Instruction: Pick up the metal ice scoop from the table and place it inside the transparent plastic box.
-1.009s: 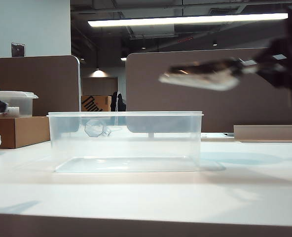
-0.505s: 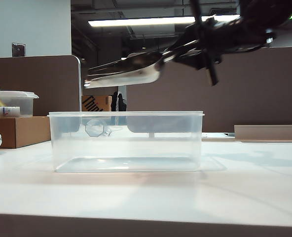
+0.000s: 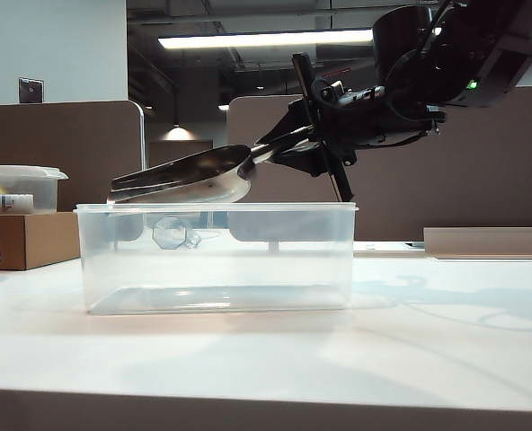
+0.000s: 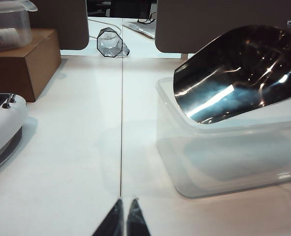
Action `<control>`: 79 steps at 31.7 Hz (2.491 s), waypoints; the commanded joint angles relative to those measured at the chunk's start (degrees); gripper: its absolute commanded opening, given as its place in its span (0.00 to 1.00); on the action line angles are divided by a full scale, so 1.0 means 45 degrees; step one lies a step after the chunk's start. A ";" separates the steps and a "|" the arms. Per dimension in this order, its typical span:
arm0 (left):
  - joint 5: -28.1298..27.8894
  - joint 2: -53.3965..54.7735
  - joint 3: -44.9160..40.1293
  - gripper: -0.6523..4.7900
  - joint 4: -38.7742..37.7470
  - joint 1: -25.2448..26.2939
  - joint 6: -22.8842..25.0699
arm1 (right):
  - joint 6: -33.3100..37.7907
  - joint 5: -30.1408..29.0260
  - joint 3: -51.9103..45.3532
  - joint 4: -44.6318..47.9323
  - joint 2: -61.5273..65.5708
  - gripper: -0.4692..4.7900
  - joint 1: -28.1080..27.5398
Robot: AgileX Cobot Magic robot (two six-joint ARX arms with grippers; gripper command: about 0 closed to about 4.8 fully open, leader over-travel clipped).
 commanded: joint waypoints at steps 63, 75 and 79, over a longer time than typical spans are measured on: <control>0.0053 -0.0005 -0.0005 0.16 0.0165 0.0010 0.0005 | -0.4643 0.1705 -0.0112 -0.3332 -0.1972 0.62 -0.0160; 0.0049 -0.0005 -0.0005 0.16 0.0160 0.0015 0.0005 | -0.5761 0.3813 -0.0107 -0.3730 -0.2783 0.62 -0.0267; 0.0049 -0.0005 -0.0005 0.16 0.0170 0.0015 0.0005 | -0.5979 0.4439 -0.0107 -0.3842 -0.3279 0.51 -0.0437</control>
